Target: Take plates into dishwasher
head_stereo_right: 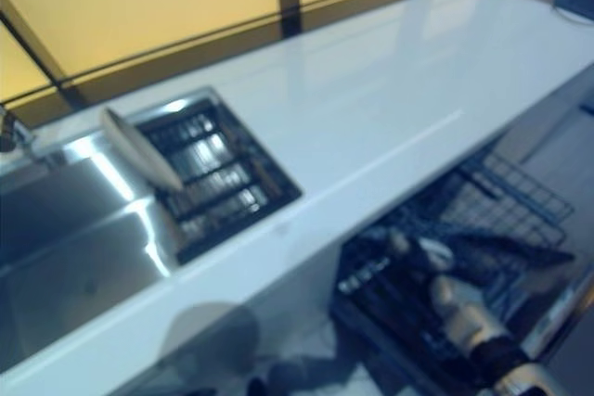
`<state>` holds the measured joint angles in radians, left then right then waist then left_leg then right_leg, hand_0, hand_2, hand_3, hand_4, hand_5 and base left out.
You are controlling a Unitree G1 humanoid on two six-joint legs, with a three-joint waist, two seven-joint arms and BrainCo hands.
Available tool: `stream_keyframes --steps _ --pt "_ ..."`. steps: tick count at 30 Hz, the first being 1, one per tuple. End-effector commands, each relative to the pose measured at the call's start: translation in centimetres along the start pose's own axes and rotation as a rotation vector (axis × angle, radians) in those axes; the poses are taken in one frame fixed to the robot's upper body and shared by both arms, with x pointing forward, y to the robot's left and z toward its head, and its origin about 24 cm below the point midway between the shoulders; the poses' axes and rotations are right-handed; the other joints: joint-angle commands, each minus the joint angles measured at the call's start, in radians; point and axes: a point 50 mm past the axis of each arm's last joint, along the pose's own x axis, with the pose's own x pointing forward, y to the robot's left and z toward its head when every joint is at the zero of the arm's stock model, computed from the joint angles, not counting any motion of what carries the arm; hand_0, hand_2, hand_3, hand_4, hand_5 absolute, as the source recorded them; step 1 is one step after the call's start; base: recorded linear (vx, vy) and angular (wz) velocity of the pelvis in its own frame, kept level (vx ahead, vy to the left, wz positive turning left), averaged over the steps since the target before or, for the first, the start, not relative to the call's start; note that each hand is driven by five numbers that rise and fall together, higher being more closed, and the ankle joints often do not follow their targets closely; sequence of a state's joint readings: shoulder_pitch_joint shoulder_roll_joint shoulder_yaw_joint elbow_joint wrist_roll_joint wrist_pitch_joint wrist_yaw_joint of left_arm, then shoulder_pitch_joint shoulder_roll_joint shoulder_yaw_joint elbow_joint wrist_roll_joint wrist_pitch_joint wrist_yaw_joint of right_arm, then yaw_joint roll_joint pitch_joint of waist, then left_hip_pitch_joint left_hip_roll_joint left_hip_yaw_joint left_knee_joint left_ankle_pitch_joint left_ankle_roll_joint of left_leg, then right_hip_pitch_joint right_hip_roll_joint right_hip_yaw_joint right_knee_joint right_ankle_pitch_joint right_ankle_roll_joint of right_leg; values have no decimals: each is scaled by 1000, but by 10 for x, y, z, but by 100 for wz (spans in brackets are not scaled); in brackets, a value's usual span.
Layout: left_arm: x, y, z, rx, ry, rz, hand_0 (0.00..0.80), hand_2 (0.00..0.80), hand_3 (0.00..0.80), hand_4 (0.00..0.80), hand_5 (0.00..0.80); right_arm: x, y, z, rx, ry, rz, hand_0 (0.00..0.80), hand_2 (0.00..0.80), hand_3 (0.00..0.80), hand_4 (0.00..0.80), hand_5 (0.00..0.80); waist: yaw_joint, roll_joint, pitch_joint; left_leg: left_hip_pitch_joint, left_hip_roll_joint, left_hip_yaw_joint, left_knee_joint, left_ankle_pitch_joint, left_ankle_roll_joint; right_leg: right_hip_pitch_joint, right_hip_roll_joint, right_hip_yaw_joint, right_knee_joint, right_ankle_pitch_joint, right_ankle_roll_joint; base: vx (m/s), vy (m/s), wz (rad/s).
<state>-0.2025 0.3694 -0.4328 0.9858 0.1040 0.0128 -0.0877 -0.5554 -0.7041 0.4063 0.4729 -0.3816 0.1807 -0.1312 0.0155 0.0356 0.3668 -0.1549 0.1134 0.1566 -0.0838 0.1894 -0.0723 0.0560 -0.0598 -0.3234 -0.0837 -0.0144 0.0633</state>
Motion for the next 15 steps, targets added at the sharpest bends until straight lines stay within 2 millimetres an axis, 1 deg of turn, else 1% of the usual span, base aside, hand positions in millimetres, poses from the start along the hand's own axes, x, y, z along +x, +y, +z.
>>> stream_keyframes --steps 1,7,15 --pt "3 5 17 60 -44 -5 0 0 0 0 0 12 -20 24 -31 -79 -78 800 800 800 800 800 23 -11 -9 23 -29 -16 -3 -87 -4 -129 -19 25 126 -8 6 0 0 0" --pt "4 6 21 66 -52 -6 0 0 0 0 0 14 -18 26 -41 -71 -75 800 800 800 800 800 25 -7 -2 19 -32 -18 -3 -87 -2 -138 -22 23 129 -6 6 -3 2 1" --pt "5 5 24 78 -65 -11 0 0 0 0 0 19 -19 21 -54 -37 -79 800 800 800 800 800 29 0 5 13 -36 -21 -3 -87 -1 -149 -25 17 130 -1 8 0 0 0"
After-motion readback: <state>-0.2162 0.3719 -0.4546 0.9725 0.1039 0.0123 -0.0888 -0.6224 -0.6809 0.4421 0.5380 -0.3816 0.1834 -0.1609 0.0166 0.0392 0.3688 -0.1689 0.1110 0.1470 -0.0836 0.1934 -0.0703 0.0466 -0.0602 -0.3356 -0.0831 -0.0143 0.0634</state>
